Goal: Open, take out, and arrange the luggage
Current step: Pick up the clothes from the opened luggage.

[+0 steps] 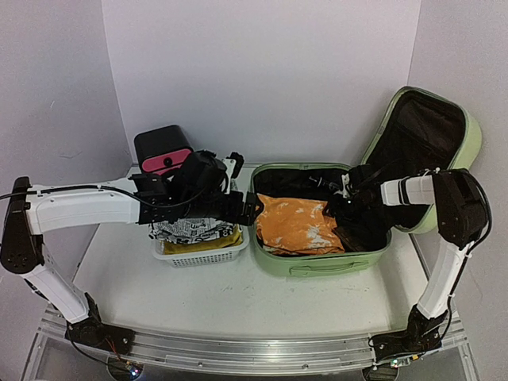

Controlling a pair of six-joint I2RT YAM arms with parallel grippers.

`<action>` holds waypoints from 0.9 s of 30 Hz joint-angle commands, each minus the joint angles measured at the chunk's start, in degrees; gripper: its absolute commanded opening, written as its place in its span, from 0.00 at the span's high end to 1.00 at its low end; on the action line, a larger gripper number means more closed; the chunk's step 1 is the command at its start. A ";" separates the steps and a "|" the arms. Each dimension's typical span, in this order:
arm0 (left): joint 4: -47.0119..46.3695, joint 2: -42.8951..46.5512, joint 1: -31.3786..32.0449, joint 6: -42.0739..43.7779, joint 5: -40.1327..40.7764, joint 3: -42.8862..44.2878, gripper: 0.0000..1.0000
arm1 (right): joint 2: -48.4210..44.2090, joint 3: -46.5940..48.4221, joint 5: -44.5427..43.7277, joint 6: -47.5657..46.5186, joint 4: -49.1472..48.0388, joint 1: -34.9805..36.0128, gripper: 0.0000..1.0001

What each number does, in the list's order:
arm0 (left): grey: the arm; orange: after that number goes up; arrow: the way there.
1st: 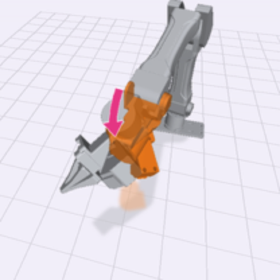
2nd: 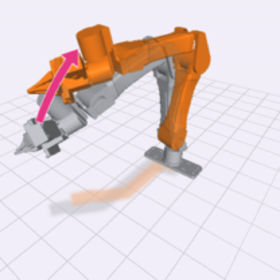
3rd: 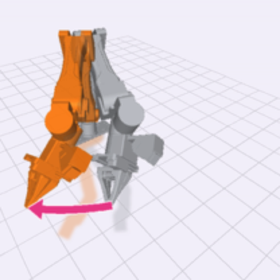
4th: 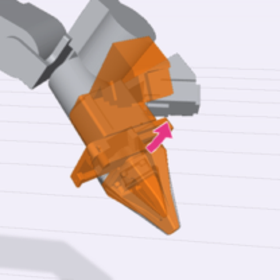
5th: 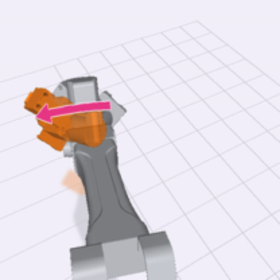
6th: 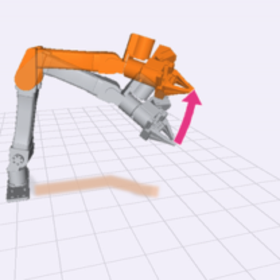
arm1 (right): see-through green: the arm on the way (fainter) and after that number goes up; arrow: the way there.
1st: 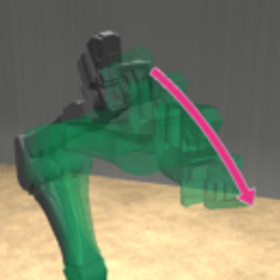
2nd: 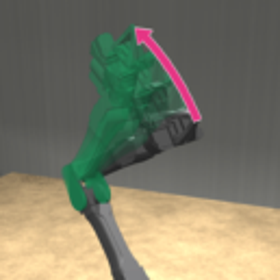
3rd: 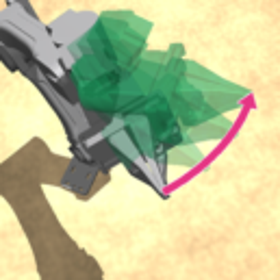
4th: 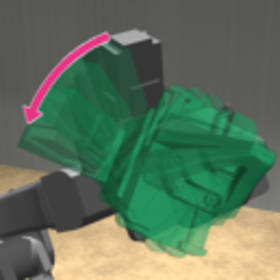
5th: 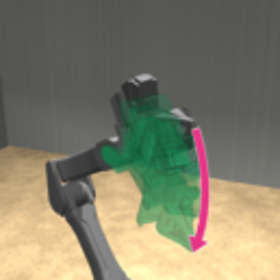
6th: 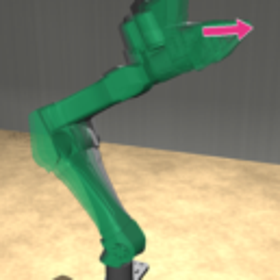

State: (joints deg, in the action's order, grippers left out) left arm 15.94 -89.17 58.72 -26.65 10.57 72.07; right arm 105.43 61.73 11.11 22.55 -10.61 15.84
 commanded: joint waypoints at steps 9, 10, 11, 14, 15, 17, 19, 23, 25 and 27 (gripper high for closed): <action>-2.38 6.49 -0.18 1.42 3.74 -3.11 0.03 | 2.78 2.09 4.47 -1.20 -2.24 0.32 0.53; -2.13 6.62 -0.18 1.43 3.95 -3.12 0.03 | 2.53 2.08 4.94 -1.31 -2.38 0.33 0.58; -1.95 6.63 -0.18 1.43 4.16 -3.24 0.03 | 2.20 2.07 5.21 -1.35 -2.44 0.34 0.63; -1.67 6.43 -0.18 1.50 4.45 -3.10 0.03 | 0.77 2.00 5.81 -1.02 -2.48 0.27 0.78; -1.62 6.31 -0.15 1.52 4.46 -3.03 0.03 | 0.04 1.87 5.81 -0.87 -2.53 0.31 0.82; -1.47 5.97 -0.18 1.60 4.42 -2.70 0.03 | -1.68 1.68 5.82 -0.55 -2.48 0.29 0.89; -1.36 5.57 -0.18 1.61 4.21 -2.35 0.03 | -3.64 1.64 6.13 -0.49 -2.44 0.26 0.98; -1.06 4.55 -0.18 1.91 3.32 -1.45 0.03 | -7.62 2.13 7.19 -0.65 -1.89 0.29 1.00; -0.56 3.84 -0.18 2.00 2.72 -0.66 0.04 | -9.08 2.40 7.76 -0.62 -1.63 0.29 1.00; -0.04 3.08 -0.18 2.04 2.11 0.15 0.04 | -10.24 2.83 8.73 -0.58 -1.48 0.26 1.00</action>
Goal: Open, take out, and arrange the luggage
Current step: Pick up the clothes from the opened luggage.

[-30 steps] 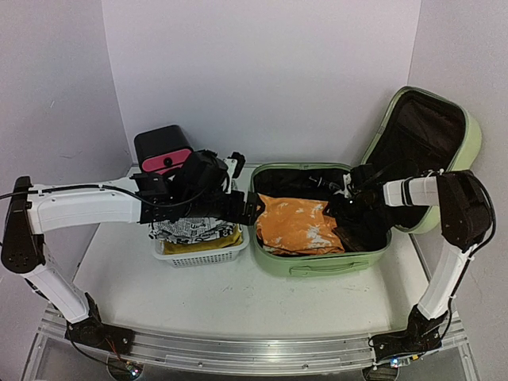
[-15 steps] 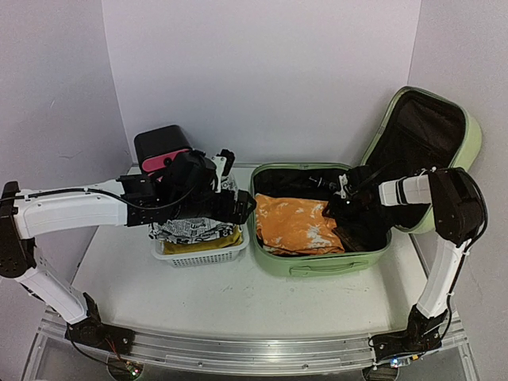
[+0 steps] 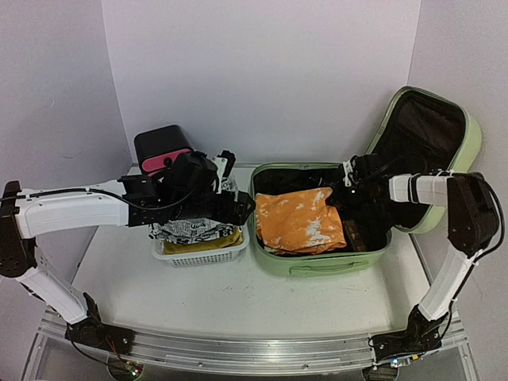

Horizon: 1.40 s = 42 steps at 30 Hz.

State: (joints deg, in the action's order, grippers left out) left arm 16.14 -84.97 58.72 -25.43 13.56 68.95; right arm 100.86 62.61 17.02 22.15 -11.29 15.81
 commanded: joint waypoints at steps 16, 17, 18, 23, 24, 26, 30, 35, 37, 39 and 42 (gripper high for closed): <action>0.87 -5.91 -0.14 0.37 -4.34 6.68 0.05 | -10.55 7.08 10.81 3.14 0.75 0.33 1.00; 0.90 -6.34 -0.17 0.38 -4.87 7.05 0.06 | -10.86 7.37 10.80 3.69 1.12 0.31 1.00; 0.91 -6.79 -0.14 0.38 -5.31 7.41 0.06 | -11.19 7.80 10.64 4.21 1.55 0.35 1.00; 0.91 -8.94 -0.18 0.30 -7.71 9.05 0.07 | -12.26 9.29 2.08 5.43 9.52 0.31 0.98; 0.91 -9.17 -0.18 0.22 -8.06 9.24 0.07 | -12.26 9.10 -0.86 5.19 10.97 0.33 0.98; 0.91 -9.71 -0.18 0.21 -8.52 9.51 0.07 | -12.59 7.93 -7.40 4.52 14.65 0.31 0.98; 0.98 -10.64 -0.17 0.29 -9.26 10.08 0.07 | -13.67 4.10 -16.72 3.16 15.62 0.31 0.93; 1.08 -11.31 -0.18 0.56 -10.66 11.00 0.07 | -12.59 1.45 -19.90 3.25 16.67 0.23 0.94; 1.09 -11.68 -0.18 0.62 -11.43 11.24 0.07 | -13.64 0.60 -19.92 3.78 16.98 0.26 0.97; 1.09 -12.56 -0.17 0.92 -13.13 12.13 0.07 | -15.77 0.37 -20.87 4.53 17.67 0.21 0.98; 1.07 -15.04 -0.18 1.45 -17.33 14.46 0.07 | -17.89 2.23 -21.36 5.88 20.99 0.20 0.98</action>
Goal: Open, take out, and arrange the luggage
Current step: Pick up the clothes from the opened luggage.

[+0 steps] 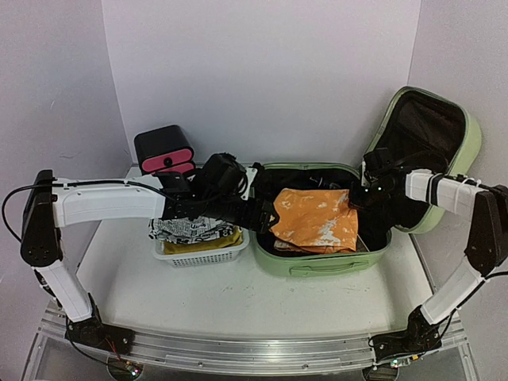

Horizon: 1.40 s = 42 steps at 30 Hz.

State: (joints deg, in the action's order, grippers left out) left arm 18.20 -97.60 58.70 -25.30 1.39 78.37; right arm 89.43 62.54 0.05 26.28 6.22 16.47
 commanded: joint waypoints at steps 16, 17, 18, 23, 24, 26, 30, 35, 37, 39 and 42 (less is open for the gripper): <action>15.57 -27.43 -6.70 -0.29 -8.68 36.49 0.18 | -6.81 3.45 1.34 2.91 3.90 -0.41 1.00; 15.98 -28.59 -7.34 -0.59 -9.25 37.62 0.17 | -6.88 3.51 1.35 2.90 3.85 -0.42 1.00; 16.27 -29.71 -7.75 -0.96 -10.20 38.58 0.16 | -6.96 3.54 1.35 2.89 3.81 -0.44 1.00; 18.61 -35.92 -8.04 -1.82 -12.54 45.64 0.16 | -6.78 3.47 1.26 2.89 3.45 -0.45 1.00; 19.77 -37.43 -8.07 -2.10 -13.74 48.11 0.16 | -6.54 3.46 1.34 2.90 3.38 -0.47 1.00; 21.58 -40.51 -8.07 -3.09 -15.89 52.97 0.17 | -6.17 3.31 1.52 2.90 3.24 -0.41 1.00; 25.60 -44.99 -8.09 -5.29 -14.11 58.44 0.17 | -5.89 2.88 1.78 3.15 2.88 -0.40 1.00; 29.49 -48.37 -8.84 -10.62 -10.55 60.93 0.14 | -6.27 2.00 2.58 3.38 2.11 -0.46 1.00; 30.81 -49.54 -8.85 -11.57 -8.79 62.27 0.14 | -6.45 1.76 2.90 3.45 1.83 -0.47 1.00; 31.45 -50.11 -8.85 -12.16 -7.37 62.92 0.14 | -6.62 1.62 3.37 3.53 1.61 -0.42 1.00; 31.84 -50.36 -8.77 -12.30 -5.33 62.79 0.13 | -6.72 1.45 3.63 3.60 1.30 -0.41 1.00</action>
State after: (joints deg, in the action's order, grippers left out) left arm 45.74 -147.50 50.63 -35.66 -8.78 138.72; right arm 83.77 63.77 2.63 29.28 10.41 16.36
